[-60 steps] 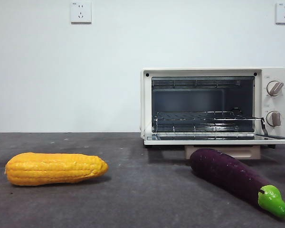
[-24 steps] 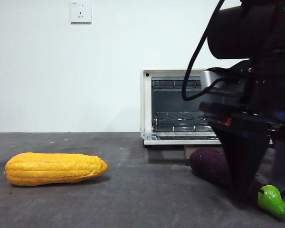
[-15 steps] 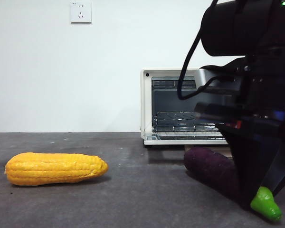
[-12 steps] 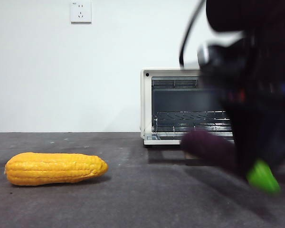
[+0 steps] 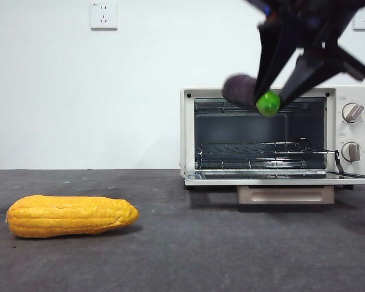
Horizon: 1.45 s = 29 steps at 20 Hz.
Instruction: Take the eggplant from the table,put the eggplant in the oven
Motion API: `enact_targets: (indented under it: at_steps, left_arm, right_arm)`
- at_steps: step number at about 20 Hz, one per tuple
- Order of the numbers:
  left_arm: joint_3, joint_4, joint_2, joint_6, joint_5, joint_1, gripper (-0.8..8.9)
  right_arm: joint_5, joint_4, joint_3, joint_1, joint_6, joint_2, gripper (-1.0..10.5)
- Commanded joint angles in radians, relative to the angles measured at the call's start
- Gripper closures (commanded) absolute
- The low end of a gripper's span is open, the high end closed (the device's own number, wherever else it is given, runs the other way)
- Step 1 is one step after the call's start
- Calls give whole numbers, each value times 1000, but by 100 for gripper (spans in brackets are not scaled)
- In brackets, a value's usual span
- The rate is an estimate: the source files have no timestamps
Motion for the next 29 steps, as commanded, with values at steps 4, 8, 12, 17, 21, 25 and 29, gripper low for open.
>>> enact_targets:
  at_steps: [4,8,12,17,21,25,29]
  left_arm:
    - [-1,2,3,7,4,-18,819]
    - [-1,-4,3,7,3,-35,819]
    - [-1,-21,3,8,-3,-52,819]
    - [-1,-23,3,8,-3,-58,819]
    - [-1,-23,3,8,-3,-58,819]
    - [-1,-24,3,7,-3,-75,819]
    - [-1,-24,3,8,-3,-90,819]
  right_arm:
    - [-69,44,87,-108,-27,192,959]
    - [-74,103,162,-171,16,297,959]
    - [-80,205,189,-229,93,343,959]
    - [-58,313,190,-275,150,371,958]
    - [47,396,190,-278,180,377,958]
    - [71,463,190,-278,201,377,929]
    - [97,463,190,-278,201,377,682]
